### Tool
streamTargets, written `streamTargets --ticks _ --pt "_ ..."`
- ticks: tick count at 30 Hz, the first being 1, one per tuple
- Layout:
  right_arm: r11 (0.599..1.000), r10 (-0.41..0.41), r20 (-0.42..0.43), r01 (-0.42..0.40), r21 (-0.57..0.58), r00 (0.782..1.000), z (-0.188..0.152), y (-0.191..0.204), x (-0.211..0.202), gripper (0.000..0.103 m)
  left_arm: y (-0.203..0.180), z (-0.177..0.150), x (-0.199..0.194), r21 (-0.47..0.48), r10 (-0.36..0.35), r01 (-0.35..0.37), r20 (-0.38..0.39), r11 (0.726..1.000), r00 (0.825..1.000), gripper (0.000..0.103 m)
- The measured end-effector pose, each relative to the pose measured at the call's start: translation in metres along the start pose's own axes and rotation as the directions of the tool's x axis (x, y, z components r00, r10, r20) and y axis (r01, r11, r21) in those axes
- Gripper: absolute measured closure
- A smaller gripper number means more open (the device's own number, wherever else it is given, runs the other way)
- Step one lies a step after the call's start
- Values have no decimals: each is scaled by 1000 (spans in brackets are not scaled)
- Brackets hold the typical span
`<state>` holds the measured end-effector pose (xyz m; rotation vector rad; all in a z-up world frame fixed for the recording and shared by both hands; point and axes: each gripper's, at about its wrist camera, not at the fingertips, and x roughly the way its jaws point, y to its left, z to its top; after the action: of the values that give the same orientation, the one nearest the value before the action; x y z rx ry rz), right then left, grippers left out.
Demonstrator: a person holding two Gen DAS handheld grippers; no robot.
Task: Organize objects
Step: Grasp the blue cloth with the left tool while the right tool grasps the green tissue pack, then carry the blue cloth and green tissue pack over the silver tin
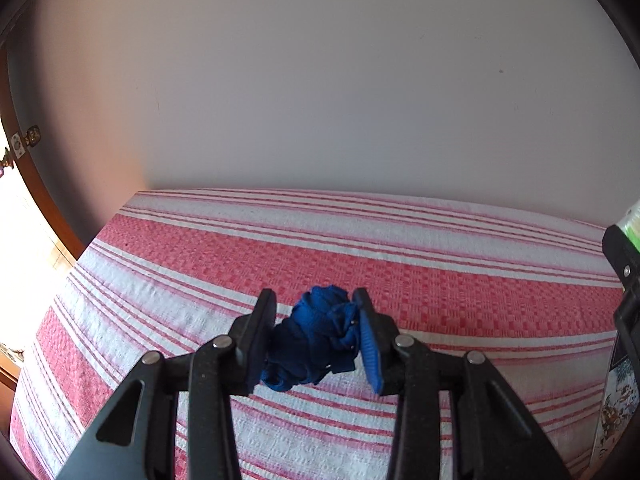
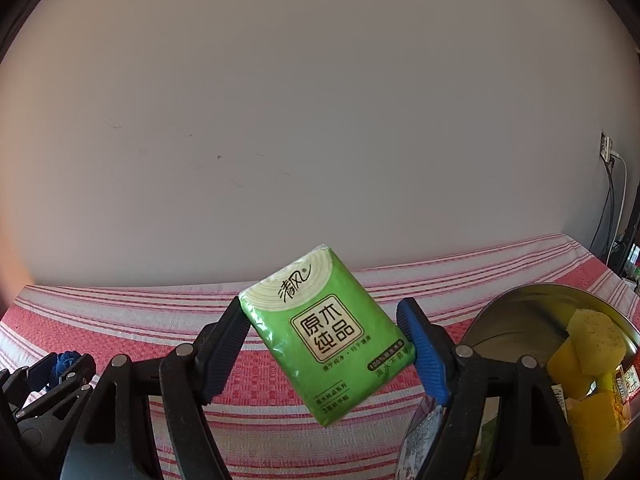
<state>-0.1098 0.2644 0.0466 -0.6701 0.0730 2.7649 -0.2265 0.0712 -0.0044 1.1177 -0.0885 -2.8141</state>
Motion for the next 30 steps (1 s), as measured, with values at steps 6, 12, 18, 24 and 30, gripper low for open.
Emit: streamTargets --ticks 6,12,18,24,30 --pt "1000 6 8 -6 -2 1000 0 0 -2 26 4 -7 -15 -2 35 -35 39 999 999 64" --pt "1000 15 18 -15 -6 1000 0 0 -3 26 17 -15 -24 -58 50 -48 28 997 998 64" --pt "1000 22 37 -21 -22 999 -2 5 -9 26 27 -16 -18 -47 76 -74 51 996 996 64" --pt "999 23 57 -20 -38 998 -6 10 -19 25 30 -19 -24 -61 90 -86 63 994 994 64" --pt "998 22 86 -17 -61 996 -16 30 -42 25 40 -27 -28 -102 87 -81 57 991 995 64"
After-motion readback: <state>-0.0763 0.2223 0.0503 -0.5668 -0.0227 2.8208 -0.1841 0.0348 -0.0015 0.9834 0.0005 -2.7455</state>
